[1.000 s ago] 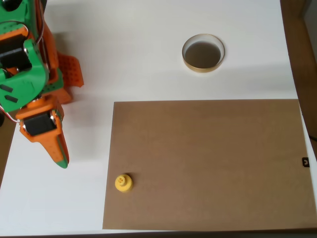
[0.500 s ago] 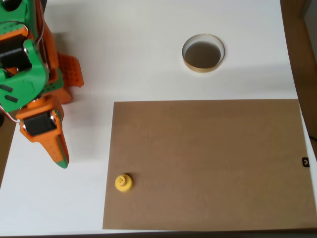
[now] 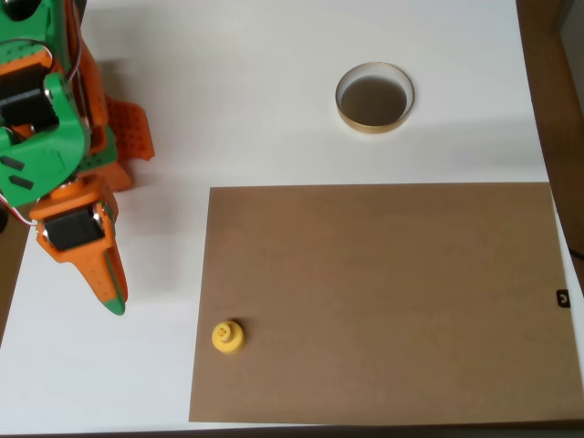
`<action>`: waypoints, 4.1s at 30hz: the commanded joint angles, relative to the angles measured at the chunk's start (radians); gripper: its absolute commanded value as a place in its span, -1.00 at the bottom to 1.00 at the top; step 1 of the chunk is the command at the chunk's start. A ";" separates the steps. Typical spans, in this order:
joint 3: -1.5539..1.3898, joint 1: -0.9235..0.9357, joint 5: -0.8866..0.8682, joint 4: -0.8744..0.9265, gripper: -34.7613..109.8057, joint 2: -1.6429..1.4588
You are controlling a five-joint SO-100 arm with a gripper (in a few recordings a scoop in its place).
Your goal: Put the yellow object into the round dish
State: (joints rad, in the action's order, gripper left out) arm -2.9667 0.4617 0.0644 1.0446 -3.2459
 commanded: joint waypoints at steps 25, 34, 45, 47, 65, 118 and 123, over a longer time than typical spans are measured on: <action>0.413 -0.086 0.094 -0.074 -0.23 0.423; 0.552 -0.210 0.140 0.005 -0.19 0.532; 0.699 -0.270 0.143 0.061 -0.12 0.810; 0.735 -0.278 0.133 0.080 -0.09 0.871; 0.994 -0.307 0.086 0.181 -0.09 1.341; 1.241 -0.284 0.138 0.164 -0.49 1.775; 1.230 -0.281 0.143 0.176 -0.52 1.724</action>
State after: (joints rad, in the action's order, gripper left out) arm -1.7733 0.1657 0.1887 1.2072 -1.4312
